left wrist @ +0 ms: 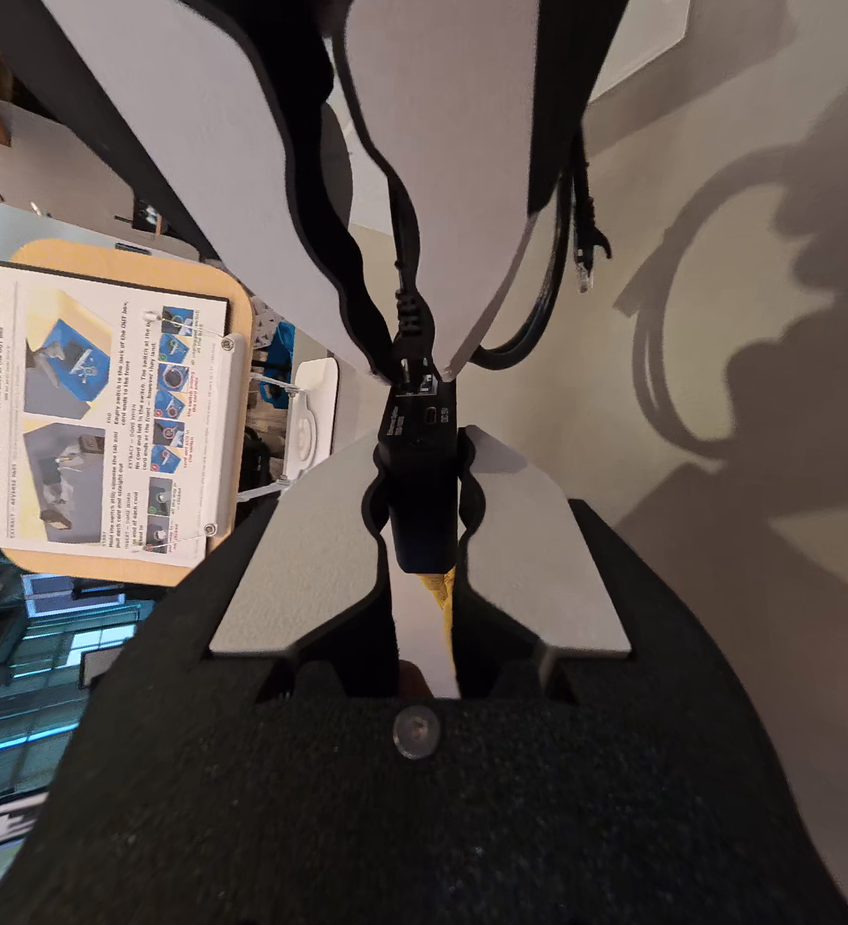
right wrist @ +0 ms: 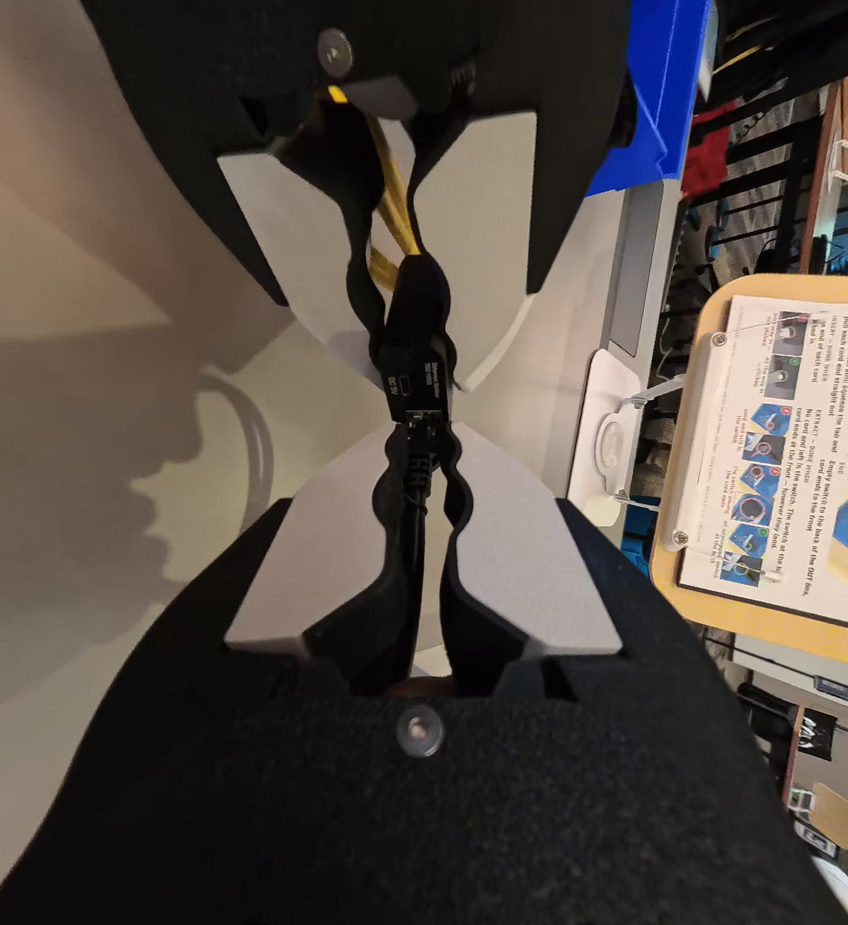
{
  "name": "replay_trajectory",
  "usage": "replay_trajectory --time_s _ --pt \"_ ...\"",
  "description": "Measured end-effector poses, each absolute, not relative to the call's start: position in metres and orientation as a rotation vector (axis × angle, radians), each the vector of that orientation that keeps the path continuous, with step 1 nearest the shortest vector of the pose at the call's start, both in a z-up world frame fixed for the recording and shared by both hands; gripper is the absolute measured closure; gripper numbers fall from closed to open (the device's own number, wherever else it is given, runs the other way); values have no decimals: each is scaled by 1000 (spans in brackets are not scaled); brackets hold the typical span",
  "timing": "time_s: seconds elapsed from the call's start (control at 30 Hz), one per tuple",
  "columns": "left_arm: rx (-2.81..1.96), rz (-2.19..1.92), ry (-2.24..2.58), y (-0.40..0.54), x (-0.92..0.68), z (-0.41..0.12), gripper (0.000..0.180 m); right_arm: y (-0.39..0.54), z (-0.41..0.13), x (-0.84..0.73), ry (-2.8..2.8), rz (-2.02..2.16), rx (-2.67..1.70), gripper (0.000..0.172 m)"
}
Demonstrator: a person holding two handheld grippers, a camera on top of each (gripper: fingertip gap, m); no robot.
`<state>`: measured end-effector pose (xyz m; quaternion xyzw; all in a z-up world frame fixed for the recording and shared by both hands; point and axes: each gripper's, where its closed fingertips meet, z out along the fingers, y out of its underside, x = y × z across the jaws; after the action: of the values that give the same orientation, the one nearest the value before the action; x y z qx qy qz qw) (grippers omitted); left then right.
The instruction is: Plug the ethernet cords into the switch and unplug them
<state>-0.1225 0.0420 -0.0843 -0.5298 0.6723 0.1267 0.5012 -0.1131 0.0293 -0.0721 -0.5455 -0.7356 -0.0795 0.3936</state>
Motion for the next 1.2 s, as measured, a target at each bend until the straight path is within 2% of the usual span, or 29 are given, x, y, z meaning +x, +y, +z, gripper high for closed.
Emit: replay_trajectory --time_s 0.2,0.43,0.77,0.87,0.93,1.0,1.1,1.2 --pt "-1245 136 1597 34 -113 -82 156 22 -67 -107 -1833 -43 -1395 160" --pt "-1302 269 1556 43 -113 -83 156 28 -68 -102 -1825 -202 -1400 160" --pt "-1214 223 1545 37 -111 -86 155 20 -70 -103 -1721 48 -1507 160" --pt "-1376 489 1511 82 -157 -108 156 2 -51 -99 -1698 182 -1492 160" --pt "-1285 331 1494 68 -149 -91 157 18 -40 -74 -1648 -20 -1486 160" --pt "-1084 278 1566 40 -117 -85 157 24 -36 -68 -1549 95 -1548 160" --pt "-1167 275 1546 50 -114 -99 157 20 -37 -73 -1566 53 -1529 160" --pt "-1158 172 1478 47 -114 -80 157 23 -34 -71 -1530 31 -1521 160"
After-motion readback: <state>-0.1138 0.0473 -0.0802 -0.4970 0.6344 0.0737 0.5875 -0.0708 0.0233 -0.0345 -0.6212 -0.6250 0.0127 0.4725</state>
